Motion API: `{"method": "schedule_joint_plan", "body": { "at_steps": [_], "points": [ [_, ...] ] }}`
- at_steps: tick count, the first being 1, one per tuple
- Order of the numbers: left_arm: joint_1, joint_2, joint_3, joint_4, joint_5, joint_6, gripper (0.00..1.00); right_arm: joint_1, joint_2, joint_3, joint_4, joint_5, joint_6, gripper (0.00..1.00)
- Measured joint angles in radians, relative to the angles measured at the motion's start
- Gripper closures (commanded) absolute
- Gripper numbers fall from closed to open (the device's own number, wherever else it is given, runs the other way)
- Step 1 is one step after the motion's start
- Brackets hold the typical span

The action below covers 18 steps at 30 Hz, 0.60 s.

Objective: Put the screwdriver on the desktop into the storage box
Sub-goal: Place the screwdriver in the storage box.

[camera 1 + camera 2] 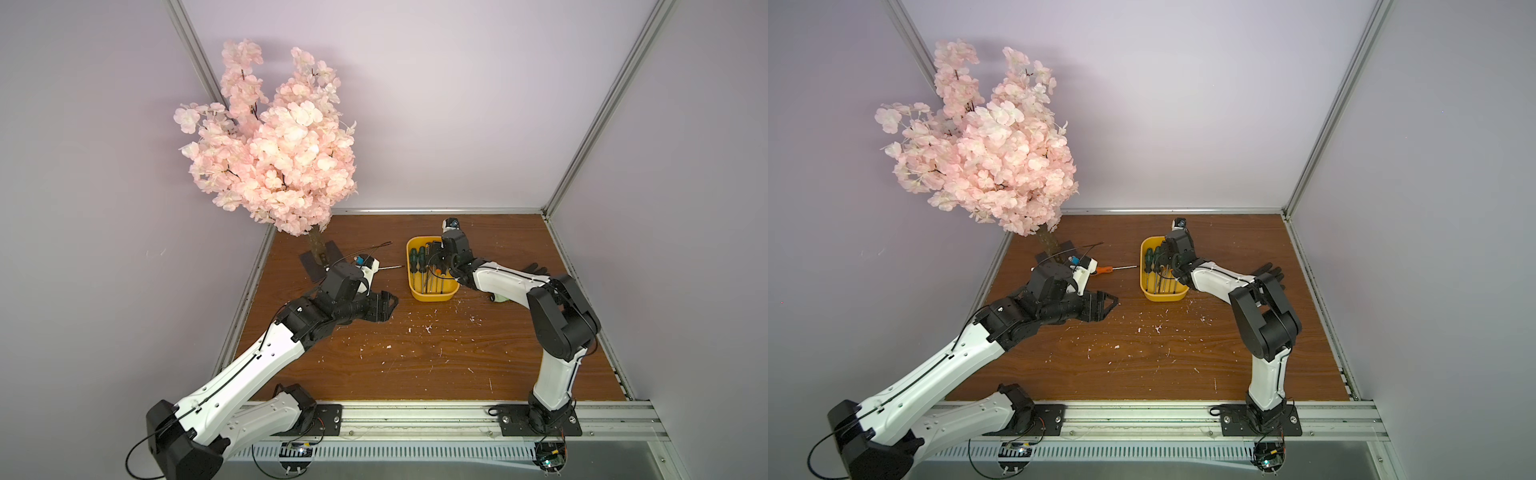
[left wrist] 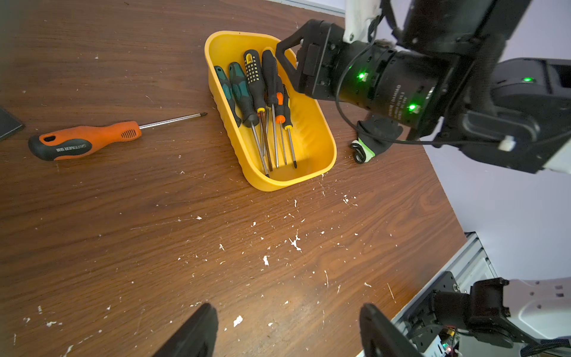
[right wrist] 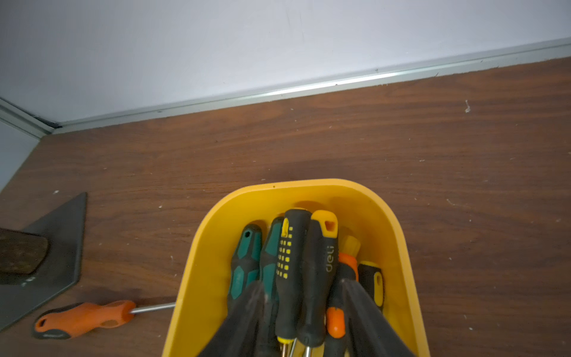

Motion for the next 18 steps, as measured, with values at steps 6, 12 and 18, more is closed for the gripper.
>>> {"method": "schedule_joint_plan", "body": {
  "at_steps": [6, 12, 18],
  "points": [
    [0.000, 0.040, -0.013, 0.027, -0.014, 0.010, 0.23, 0.000, -0.145, -0.098, 0.021, -0.046, -0.039, 0.52],
    [0.000, 0.092, -0.023, 0.060, -0.030, 0.021, 0.21, 0.000, -0.274, -0.217, 0.019, -0.082, -0.076, 0.52],
    [0.000, 0.142, -0.023, 0.103, -0.052, 0.026, 0.20, 0.000, -0.408, -0.339, 0.017, -0.116, -0.115, 0.52]
  ]
}}
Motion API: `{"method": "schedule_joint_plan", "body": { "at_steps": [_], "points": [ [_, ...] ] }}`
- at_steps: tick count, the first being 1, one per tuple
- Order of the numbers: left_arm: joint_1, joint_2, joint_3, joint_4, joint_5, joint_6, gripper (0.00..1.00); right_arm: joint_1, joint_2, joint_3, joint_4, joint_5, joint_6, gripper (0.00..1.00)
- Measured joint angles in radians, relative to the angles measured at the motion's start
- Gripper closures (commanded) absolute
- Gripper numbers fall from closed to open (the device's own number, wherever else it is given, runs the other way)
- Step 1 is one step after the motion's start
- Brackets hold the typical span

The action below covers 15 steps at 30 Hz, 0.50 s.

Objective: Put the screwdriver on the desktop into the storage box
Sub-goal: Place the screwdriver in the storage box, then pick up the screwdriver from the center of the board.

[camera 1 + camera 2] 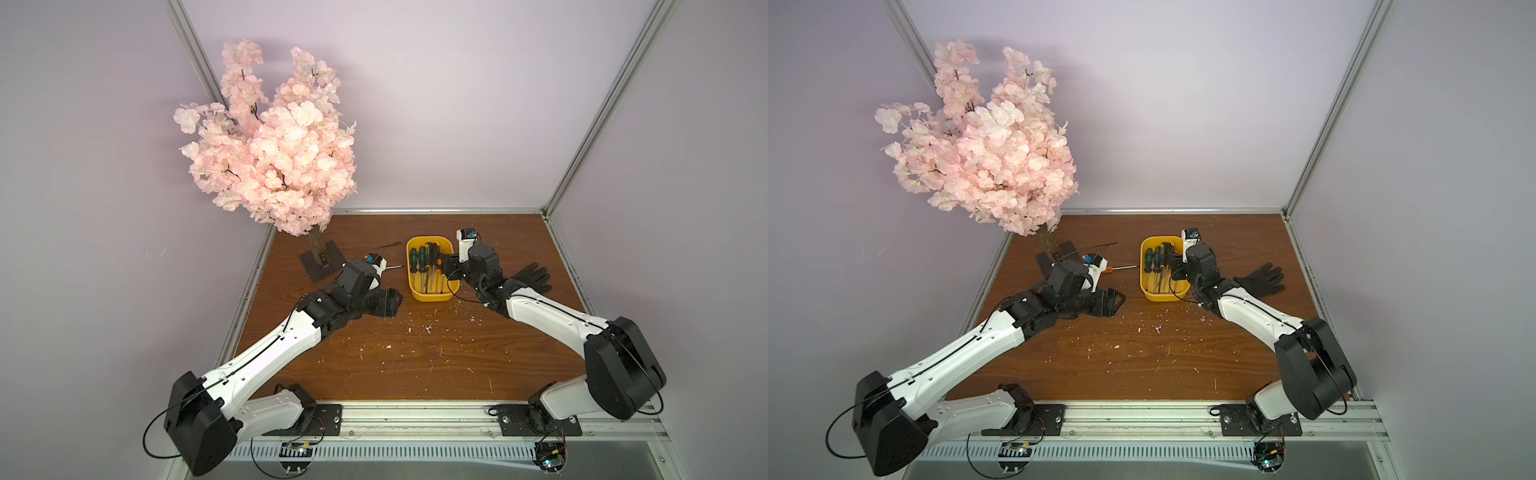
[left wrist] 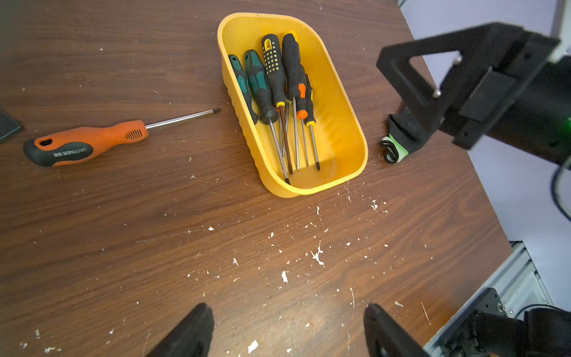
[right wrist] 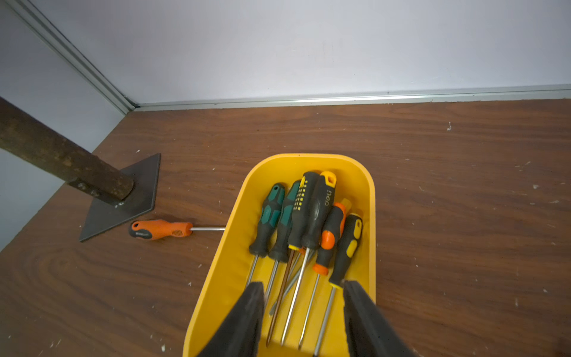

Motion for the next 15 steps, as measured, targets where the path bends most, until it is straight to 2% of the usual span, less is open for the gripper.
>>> {"method": "schedule_joint_plan", "body": {
  "at_steps": [15],
  "points": [
    [0.030, 0.148, 0.006, 0.059, -0.037, 0.023, 0.20, 0.000, -0.374, -0.257, -0.064, -0.004, -0.084, 0.52]
  ]
}}
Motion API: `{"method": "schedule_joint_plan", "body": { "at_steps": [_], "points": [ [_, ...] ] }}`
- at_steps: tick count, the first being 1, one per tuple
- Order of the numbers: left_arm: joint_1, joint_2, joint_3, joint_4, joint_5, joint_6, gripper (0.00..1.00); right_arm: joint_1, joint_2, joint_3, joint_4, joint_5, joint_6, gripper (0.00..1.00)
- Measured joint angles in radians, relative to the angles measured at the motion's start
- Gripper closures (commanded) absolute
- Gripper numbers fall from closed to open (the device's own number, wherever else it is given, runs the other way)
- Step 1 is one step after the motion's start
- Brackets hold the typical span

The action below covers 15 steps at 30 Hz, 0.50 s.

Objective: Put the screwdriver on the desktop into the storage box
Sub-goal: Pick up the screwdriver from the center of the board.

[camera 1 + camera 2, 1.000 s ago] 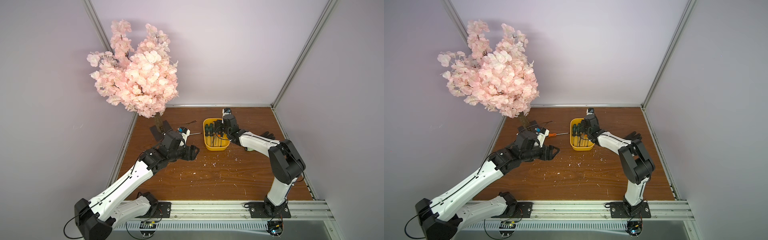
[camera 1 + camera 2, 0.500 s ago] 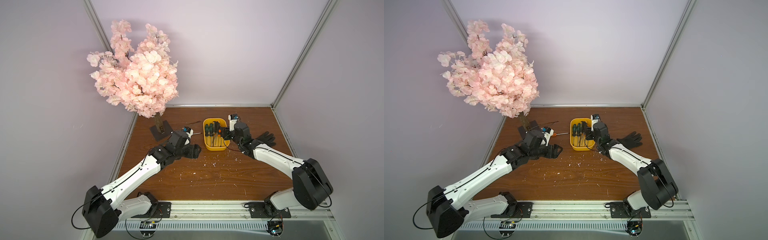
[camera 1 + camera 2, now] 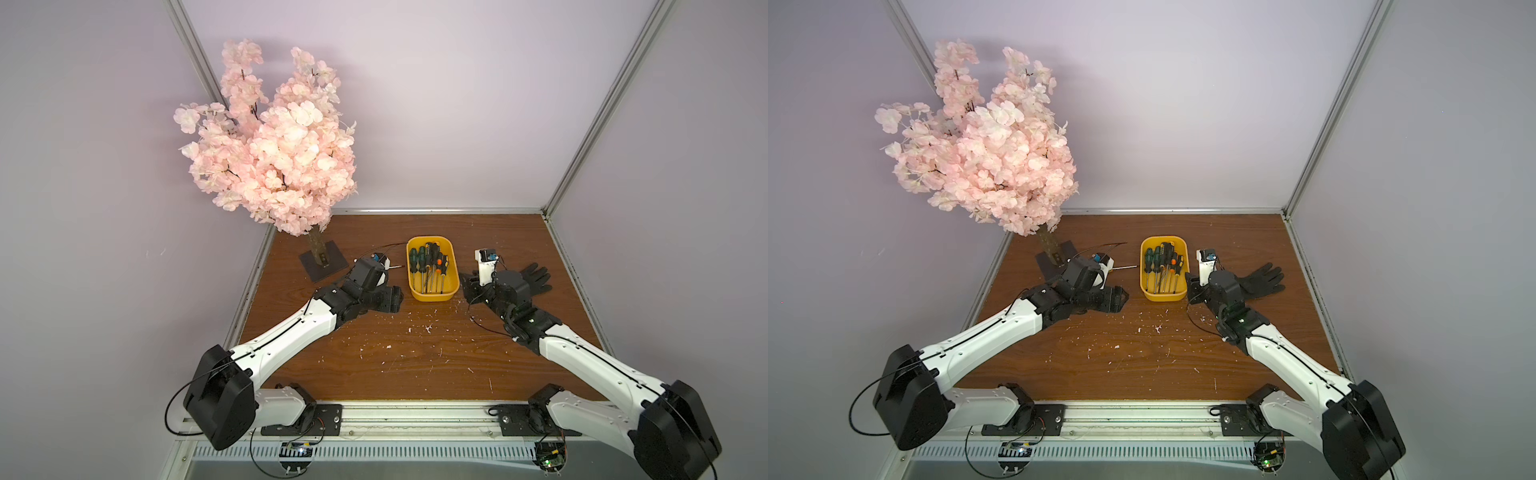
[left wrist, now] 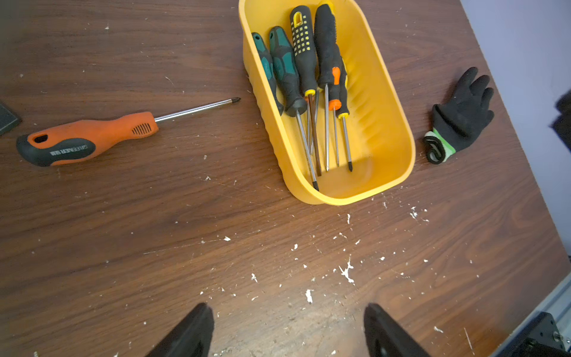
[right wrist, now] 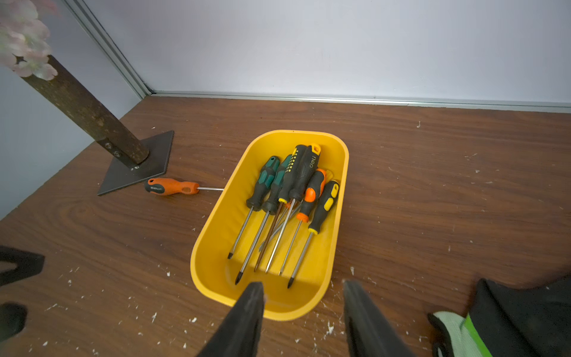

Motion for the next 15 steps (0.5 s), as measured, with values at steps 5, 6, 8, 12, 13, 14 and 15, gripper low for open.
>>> {"method": "schedule_joint_plan", "body": {
  "at_steps": [5, 6, 8, 12, 13, 14, 15],
  "points": [
    [0.017, 0.058, 0.034, -0.005, -0.029, 0.022, 0.20, 0.000, -0.102, -0.073, -0.022, 0.000, -0.008, 0.52],
    [0.022, 0.070, 0.044, -0.005, -0.034, 0.027, 0.20, 0.000, -0.119, -0.087, -0.024, 0.000, -0.008, 0.52],
    [0.036, 0.099, 0.065, -0.004, -0.040, 0.041, 0.21, 0.000, -0.161, -0.117, -0.031, -0.001, -0.008, 0.52],
    [0.083, 0.155, 0.088, 0.002, -0.038, 0.072, 0.22, 0.000, -0.227, -0.152, -0.065, -0.001, -0.013, 0.52],
    [0.101, 0.174, 0.097, 0.001, -0.037, 0.082, 0.22, 0.000, -0.245, -0.158, -0.074, -0.001, -0.016, 0.52],
    [0.123, 0.198, 0.108, 0.001, -0.034, 0.095, 0.22, 0.000, -0.259, -0.163, -0.080, -0.001, -0.019, 0.52],
    [0.138, 0.217, 0.119, -0.002, -0.032, 0.105, 0.22, 0.000, -0.270, -0.165, -0.084, -0.001, -0.022, 0.52]
  ]
}}
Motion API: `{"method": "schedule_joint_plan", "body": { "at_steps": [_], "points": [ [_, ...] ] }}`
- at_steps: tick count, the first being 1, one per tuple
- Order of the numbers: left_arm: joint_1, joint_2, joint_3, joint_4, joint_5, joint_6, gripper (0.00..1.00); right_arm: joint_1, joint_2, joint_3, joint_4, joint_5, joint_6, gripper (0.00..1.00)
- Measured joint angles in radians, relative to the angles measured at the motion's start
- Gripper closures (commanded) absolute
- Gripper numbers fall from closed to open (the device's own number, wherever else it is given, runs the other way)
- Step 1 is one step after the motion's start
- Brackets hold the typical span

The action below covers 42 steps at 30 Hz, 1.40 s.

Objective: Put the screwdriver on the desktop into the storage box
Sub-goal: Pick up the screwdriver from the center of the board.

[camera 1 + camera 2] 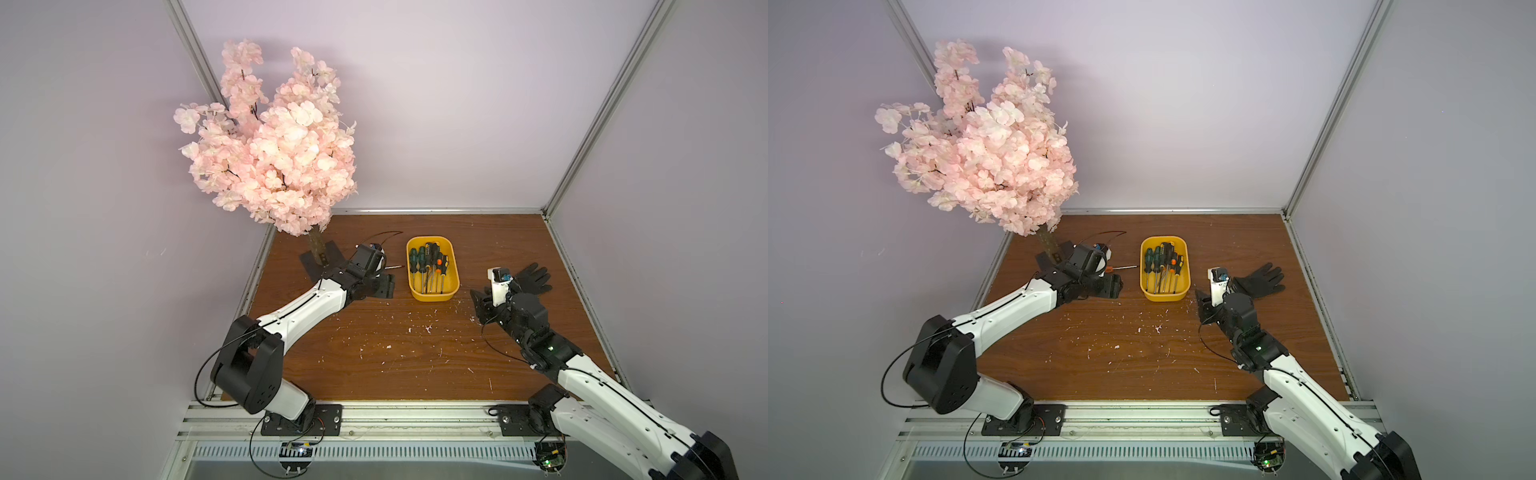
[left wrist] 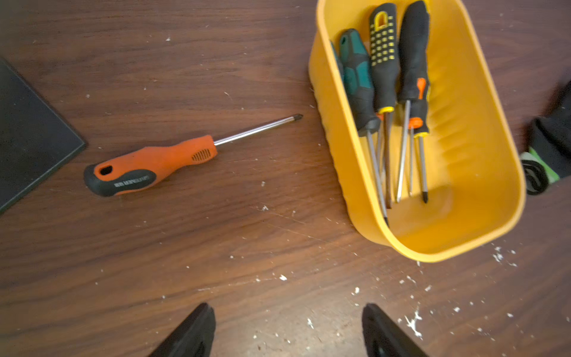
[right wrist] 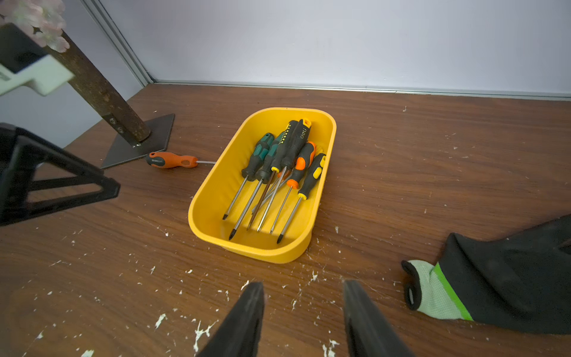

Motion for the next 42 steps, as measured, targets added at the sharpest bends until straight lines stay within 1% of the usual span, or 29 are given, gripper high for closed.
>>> {"method": "schedule_joint_plan", "body": {
  "at_steps": [2, 8, 14, 19, 22, 32, 39, 42],
  "points": [
    [0.037, 0.052, 0.040, -0.008, 0.007, 0.028, 0.21, 0.000, -0.026, -0.004, -0.010, 0.000, -0.008, 0.52],
    [0.109, 0.168, 0.153, -0.037, 0.013, 0.109, 0.20, 0.000, -0.095, -0.027, -0.043, 0.005, -0.017, 0.52],
    [0.183, 0.266, 0.229, -0.050, 0.045, 0.154, 0.19, 0.000, -0.143, -0.035, -0.080, 0.019, -0.022, 0.52],
    [0.220, 0.351, 0.308, -0.064, 0.050, 0.181, 0.19, 0.000, -0.154, -0.035, -0.095, 0.026, -0.023, 0.52],
    [0.237, 0.393, 0.348, -0.065, 0.057, 0.193, 0.18, 0.000, -0.154, -0.035, -0.101, 0.026, -0.022, 0.52],
    [0.253, 0.485, 0.442, -0.089, 0.074, 0.239, 0.17, 0.000, -0.154, -0.035, -0.112, 0.026, -0.022, 0.52],
    [0.253, 0.492, 0.439, -0.105, 0.091, 0.251, 0.17, 0.000, -0.154, -0.035, -0.111, 0.026, -0.022, 0.52],
    [0.253, 0.492, 0.411, -0.102, 0.098, 0.250, 0.17, 0.000, -0.152, -0.037, -0.103, 0.026, -0.022, 0.52]
  ]
}}
